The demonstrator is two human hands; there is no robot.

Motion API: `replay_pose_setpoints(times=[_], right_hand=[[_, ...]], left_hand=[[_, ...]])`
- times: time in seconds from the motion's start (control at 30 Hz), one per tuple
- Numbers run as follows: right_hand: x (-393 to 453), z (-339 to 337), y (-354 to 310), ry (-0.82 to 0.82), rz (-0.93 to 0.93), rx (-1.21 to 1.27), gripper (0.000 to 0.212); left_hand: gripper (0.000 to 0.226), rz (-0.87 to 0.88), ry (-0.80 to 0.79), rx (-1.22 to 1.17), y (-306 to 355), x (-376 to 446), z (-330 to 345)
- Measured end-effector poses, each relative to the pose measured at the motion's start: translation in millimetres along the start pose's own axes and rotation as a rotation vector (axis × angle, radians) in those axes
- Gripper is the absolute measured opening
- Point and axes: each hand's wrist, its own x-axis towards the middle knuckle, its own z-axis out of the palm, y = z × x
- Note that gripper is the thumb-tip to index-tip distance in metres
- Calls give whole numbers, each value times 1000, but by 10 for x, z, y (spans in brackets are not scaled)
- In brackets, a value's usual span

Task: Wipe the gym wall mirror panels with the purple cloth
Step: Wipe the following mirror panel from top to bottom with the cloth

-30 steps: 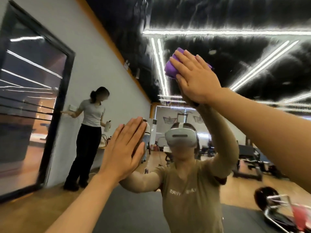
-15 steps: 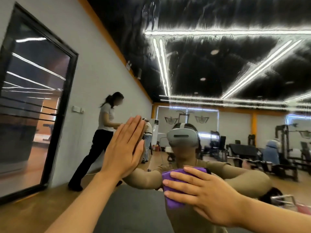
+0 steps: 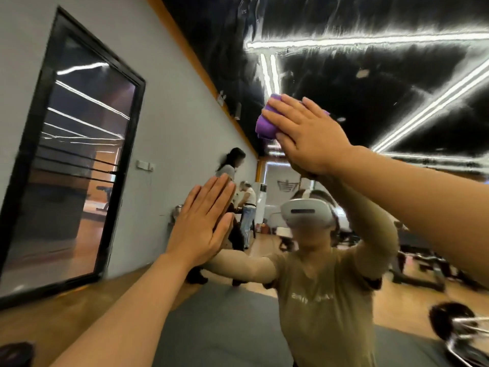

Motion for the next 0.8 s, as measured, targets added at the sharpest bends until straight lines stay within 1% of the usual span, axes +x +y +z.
replay_pose_setpoints(times=[0.1,0.27,0.33,0.43,0.5,0.57,0.67,0.73,0.8], right_hand=[[-67,77,-180,64,54,-1,59],[-678,346,-586,75,-136,12,54],[-972,466,-770,45,-194,13,54],[-1348,599,-1018,-21,-334,-42,56],[-1445,621,-1058,-23,-375,-62,55],[-1402,598,-1026,-28,-413,-62,53],[-1178,534,-883,-69,-472,-73,51],[-906,455,-736,-55,-414,-85,51],[-557,340,-535,-17,-314,-86,52]], left_hand=[[58,-5,-17,4,0,-4,-25],[59,-24,-22,-10,28,-5,-45],[59,-21,-53,-27,22,-6,-70],[60,-18,-99,-44,-1,-4,-122],[60,-11,-115,-62,5,0,-151],[59,-2,-110,-88,-20,0,-193],[60,62,-102,-92,-179,38,-288],[62,76,-97,-71,-331,98,-351],[64,-23,-80,-59,-476,156,-389]])
